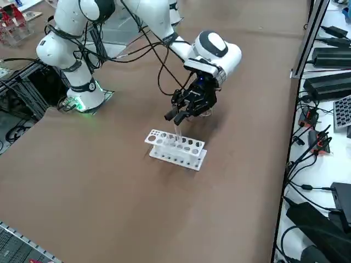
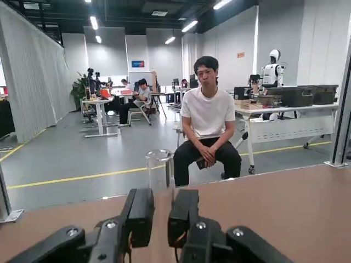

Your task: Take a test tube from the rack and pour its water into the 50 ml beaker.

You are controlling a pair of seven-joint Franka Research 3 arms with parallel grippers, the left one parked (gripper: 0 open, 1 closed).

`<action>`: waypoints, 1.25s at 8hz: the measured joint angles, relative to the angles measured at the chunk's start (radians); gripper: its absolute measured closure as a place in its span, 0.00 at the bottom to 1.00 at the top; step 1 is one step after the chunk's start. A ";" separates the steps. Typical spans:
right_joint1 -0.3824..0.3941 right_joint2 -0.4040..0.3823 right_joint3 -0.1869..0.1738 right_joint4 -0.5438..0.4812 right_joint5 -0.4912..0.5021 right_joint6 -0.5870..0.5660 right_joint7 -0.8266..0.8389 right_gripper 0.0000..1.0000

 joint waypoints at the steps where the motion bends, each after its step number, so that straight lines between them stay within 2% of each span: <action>1: -0.003 0.009 0.000 0.000 0.000 0.000 0.001 0.80; 10: -0.006 0.038 0.000 0.000 0.000 0.022 0.013 0.80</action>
